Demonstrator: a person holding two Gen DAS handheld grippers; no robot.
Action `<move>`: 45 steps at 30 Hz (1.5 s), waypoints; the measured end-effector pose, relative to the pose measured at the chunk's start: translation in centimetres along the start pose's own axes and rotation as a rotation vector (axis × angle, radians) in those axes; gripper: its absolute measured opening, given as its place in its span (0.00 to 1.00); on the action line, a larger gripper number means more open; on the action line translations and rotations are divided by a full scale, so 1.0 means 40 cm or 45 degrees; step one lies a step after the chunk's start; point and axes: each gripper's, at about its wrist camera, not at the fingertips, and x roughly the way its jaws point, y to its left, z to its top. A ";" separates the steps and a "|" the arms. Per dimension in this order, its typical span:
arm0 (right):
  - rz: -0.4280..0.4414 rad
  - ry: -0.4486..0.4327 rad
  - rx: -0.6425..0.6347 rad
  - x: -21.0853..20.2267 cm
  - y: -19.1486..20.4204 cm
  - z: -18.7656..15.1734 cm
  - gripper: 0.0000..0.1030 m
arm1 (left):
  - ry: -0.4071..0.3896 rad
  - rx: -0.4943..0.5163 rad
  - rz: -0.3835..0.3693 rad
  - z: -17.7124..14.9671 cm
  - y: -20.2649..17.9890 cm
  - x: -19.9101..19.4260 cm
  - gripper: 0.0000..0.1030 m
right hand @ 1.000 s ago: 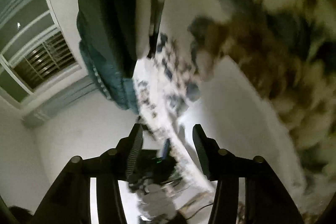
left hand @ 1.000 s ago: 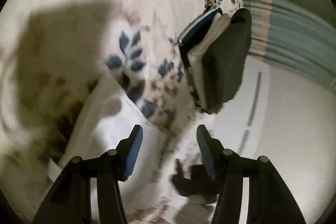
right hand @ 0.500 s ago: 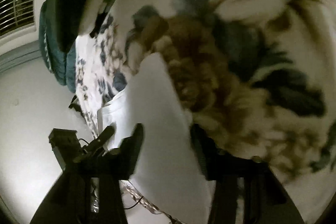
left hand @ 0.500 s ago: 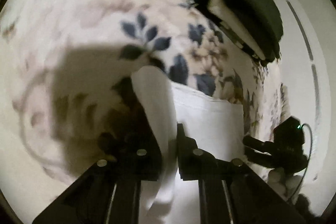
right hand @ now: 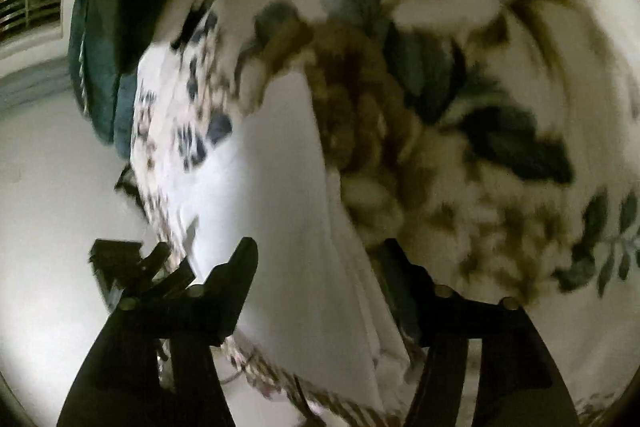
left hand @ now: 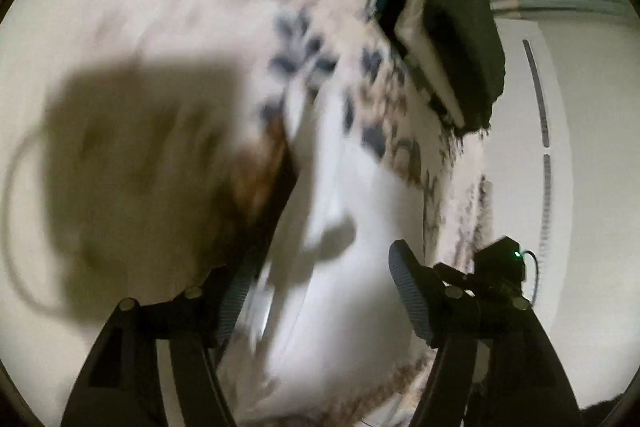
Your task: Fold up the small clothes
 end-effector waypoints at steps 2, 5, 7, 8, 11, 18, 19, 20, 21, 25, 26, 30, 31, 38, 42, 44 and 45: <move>0.033 0.076 -0.014 0.026 -0.015 -0.020 0.64 | 0.048 -0.017 0.004 -0.035 0.025 0.029 0.64; 0.135 0.211 0.006 0.095 -0.058 -0.052 0.64 | 0.089 -0.005 -0.009 -0.066 0.033 0.081 0.64; 0.187 0.228 0.024 0.126 -0.079 -0.059 0.64 | 0.091 0.019 -0.004 -0.065 0.020 0.106 0.65; 0.203 0.225 0.031 0.133 -0.083 -0.059 0.65 | 0.087 0.023 -0.005 -0.064 0.017 0.109 0.66; 0.290 0.208 0.043 0.155 -0.089 -0.058 0.65 | 0.064 0.026 0.003 -0.059 0.006 0.119 0.66; 0.289 0.136 0.002 0.162 -0.052 -0.081 0.13 | 0.019 0.100 0.040 -0.080 -0.051 0.107 0.19; 0.279 0.126 -0.004 0.155 -0.046 -0.084 0.12 | 0.021 0.100 0.038 -0.080 -0.058 0.102 0.19; 0.261 0.109 -0.017 0.143 -0.034 -0.091 0.11 | 0.020 0.101 0.036 -0.079 -0.073 0.093 0.18; 0.255 0.095 -0.026 0.127 -0.024 -0.096 0.11 | 0.022 0.107 0.036 -0.077 -0.080 0.086 0.18; 0.247 0.043 -0.050 0.038 0.022 -0.108 0.10 | 0.026 0.158 0.027 -0.062 -0.152 0.045 0.18; 0.238 0.025 -0.069 0.004 0.048 -0.112 0.10 | 0.027 0.176 0.024 -0.055 -0.178 0.034 0.18; 0.231 -0.032 -0.105 -0.107 0.149 -0.102 0.10 | 0.023 0.254 0.048 -0.010 -0.295 -0.004 0.18; 0.228 -0.050 -0.115 -0.136 0.178 -0.093 0.10 | 0.019 0.269 0.048 0.006 -0.324 -0.013 0.18; 0.224 -0.231 -0.223 -0.366 0.382 0.052 0.10 | -0.098 0.424 0.054 0.180 -0.600 -0.048 0.19; 0.227 -0.329 -0.300 -0.472 0.497 0.199 0.10 | -0.195 0.494 0.062 0.319 -0.733 -0.046 0.20; 0.226 -0.367 -0.342 -0.511 0.553 0.301 0.10 | -0.238 0.511 0.071 0.387 -0.774 -0.036 0.20; 0.223 -0.376 -0.354 -0.518 0.572 0.345 0.10 | -0.262 0.520 0.085 0.428 -0.793 -0.024 0.20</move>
